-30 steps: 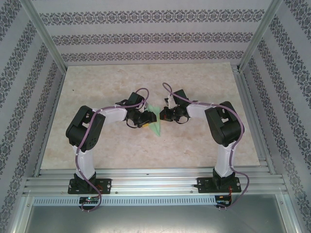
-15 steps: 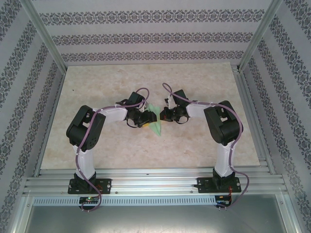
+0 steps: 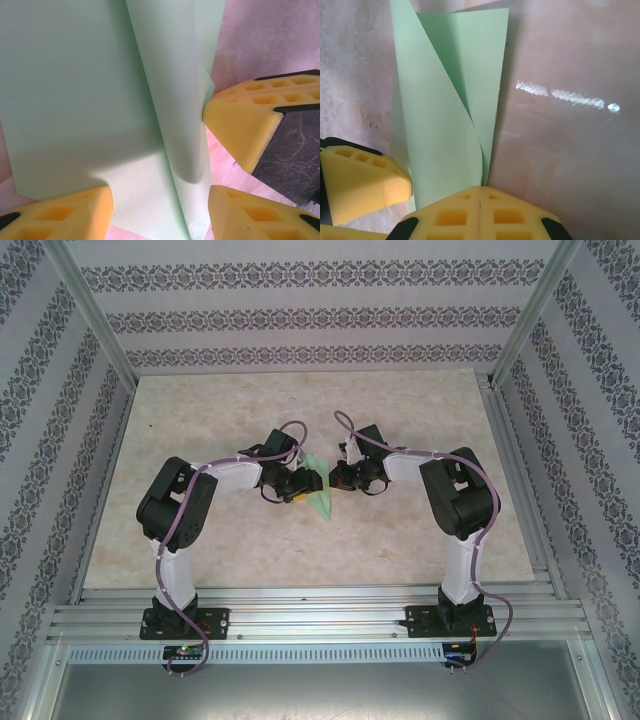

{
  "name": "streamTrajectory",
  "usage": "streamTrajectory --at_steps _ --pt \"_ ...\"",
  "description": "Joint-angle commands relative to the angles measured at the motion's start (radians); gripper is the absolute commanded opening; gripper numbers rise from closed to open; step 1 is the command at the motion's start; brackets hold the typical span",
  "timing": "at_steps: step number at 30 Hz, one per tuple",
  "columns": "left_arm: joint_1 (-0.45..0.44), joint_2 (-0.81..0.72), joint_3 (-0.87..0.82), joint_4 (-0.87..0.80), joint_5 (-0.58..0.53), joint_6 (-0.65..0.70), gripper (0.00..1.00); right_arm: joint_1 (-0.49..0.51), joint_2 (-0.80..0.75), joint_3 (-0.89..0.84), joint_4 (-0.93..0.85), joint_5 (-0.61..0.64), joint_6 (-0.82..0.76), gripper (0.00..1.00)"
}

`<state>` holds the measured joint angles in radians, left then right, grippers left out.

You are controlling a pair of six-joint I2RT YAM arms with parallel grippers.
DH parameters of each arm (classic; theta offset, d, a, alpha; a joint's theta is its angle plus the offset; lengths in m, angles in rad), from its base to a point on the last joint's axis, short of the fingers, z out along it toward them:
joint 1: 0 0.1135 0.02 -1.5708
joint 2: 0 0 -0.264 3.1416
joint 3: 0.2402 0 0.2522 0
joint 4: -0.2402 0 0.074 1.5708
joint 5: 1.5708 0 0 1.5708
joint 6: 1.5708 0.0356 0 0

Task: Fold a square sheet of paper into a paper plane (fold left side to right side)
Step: Fourth fold the wing at the center of the table.

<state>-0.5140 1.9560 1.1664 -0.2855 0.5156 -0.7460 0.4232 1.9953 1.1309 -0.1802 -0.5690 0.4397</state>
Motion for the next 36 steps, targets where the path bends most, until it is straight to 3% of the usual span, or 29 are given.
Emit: streamTrajectory --at_steps 1,36 --pt "-0.019 0.086 -0.024 -0.039 -0.080 0.011 0.57 0.008 -0.047 0.021 0.009 -0.005 -0.014 0.00" --pt "-0.021 0.091 -0.021 -0.040 -0.079 0.013 0.57 0.020 0.010 0.035 -0.033 0.036 -0.032 0.00"
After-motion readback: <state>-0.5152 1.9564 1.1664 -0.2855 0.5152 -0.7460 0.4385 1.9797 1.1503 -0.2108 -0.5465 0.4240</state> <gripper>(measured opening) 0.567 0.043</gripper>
